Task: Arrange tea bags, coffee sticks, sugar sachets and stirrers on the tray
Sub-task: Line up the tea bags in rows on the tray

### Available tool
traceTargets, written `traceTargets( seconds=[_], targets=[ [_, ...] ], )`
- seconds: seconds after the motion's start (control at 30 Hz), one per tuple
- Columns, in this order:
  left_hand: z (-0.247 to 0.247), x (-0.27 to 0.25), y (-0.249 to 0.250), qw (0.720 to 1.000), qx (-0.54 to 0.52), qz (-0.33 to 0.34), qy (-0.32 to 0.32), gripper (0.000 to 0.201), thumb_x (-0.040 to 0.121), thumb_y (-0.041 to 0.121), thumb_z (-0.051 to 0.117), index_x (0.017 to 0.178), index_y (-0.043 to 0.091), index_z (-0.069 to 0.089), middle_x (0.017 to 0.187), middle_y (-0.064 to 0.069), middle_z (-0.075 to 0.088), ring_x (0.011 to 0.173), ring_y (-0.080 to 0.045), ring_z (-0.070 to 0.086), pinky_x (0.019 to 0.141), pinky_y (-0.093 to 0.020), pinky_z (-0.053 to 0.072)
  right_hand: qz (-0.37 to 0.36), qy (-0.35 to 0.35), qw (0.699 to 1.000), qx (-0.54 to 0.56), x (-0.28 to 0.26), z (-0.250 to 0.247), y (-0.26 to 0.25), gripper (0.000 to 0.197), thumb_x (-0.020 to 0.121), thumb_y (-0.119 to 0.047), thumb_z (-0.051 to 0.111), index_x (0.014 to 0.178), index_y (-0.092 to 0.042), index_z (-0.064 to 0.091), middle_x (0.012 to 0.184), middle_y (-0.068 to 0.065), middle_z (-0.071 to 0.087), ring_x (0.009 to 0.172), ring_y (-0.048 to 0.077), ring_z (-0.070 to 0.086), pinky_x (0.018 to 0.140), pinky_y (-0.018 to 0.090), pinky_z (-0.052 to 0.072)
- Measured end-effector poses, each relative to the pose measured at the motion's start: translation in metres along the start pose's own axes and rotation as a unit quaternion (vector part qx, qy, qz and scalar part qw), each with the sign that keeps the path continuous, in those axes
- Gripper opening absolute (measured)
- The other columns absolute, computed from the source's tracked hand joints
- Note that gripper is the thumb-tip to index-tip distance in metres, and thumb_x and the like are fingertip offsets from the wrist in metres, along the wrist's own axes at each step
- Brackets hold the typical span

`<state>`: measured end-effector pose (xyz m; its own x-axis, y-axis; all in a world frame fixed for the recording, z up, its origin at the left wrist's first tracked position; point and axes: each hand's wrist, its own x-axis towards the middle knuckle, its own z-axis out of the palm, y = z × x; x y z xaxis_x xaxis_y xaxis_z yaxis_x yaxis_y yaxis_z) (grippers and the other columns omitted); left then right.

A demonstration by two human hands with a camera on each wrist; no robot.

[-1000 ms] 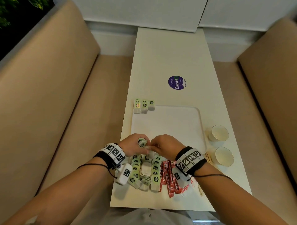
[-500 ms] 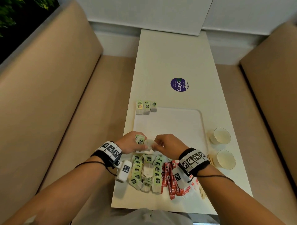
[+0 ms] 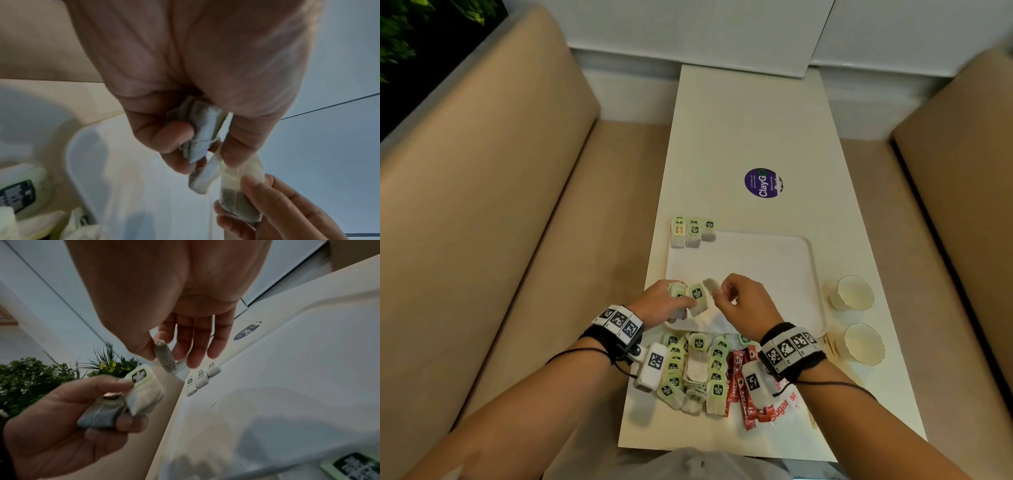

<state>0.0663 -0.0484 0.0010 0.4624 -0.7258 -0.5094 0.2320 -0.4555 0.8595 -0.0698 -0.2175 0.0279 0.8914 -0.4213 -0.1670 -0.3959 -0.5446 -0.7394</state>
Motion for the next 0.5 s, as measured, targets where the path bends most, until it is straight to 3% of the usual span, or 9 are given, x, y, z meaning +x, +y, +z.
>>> traceTargets(
  seconds=[0.1, 0.33, 0.5],
  targets=[
    [0.005, 0.000, 0.007, 1.000, -0.026, 0.010, -0.003, 0.003, 0.090, 0.011, 0.068, 0.087, 0.011, 0.067, 0.073, -0.011, 0.068, 0.058, -0.015, 0.055, 0.052, -0.026, 0.041, -0.036, -0.033, 0.999, -0.021, -0.001, 0.008, -0.003, 0.031, 0.090, -0.054, 0.055, 0.079, -0.025, 0.056, 0.083, -0.007, 0.061, 0.076, 0.014, 0.061, 0.074, 0.043, 0.055],
    [0.006, 0.005, 0.009, 0.997, -0.061, 0.043, 0.004, 0.008, 0.092, 0.012, 0.069, 0.089, 0.014, 0.063, 0.067, 0.000, 0.059, 0.057, -0.011, 0.051, 0.051, -0.026, 0.040, -0.063, -0.048, 0.997, -0.021, 0.003, 0.015, -0.010, 0.017, 0.095, -0.041, 0.061, 0.095, -0.027, 0.071, 0.097, -0.013, 0.057, 0.081, 0.006, 0.062, 0.075, 0.033, 0.054],
    [0.001, 0.011, 0.004, 0.998, -0.021, 0.055, 0.019, 0.019, 0.090, 0.005, 0.072, 0.099, 0.018, 0.062, 0.077, 0.001, 0.064, 0.070, -0.015, 0.058, 0.056, -0.028, 0.047, -0.043, -0.041, 0.998, -0.003, 0.010, 0.012, -0.007, 0.009, 0.094, -0.030, 0.063, 0.095, -0.029, 0.071, 0.098, -0.010, 0.062, 0.079, 0.006, 0.063, 0.075, 0.029, 0.052]
  ],
)
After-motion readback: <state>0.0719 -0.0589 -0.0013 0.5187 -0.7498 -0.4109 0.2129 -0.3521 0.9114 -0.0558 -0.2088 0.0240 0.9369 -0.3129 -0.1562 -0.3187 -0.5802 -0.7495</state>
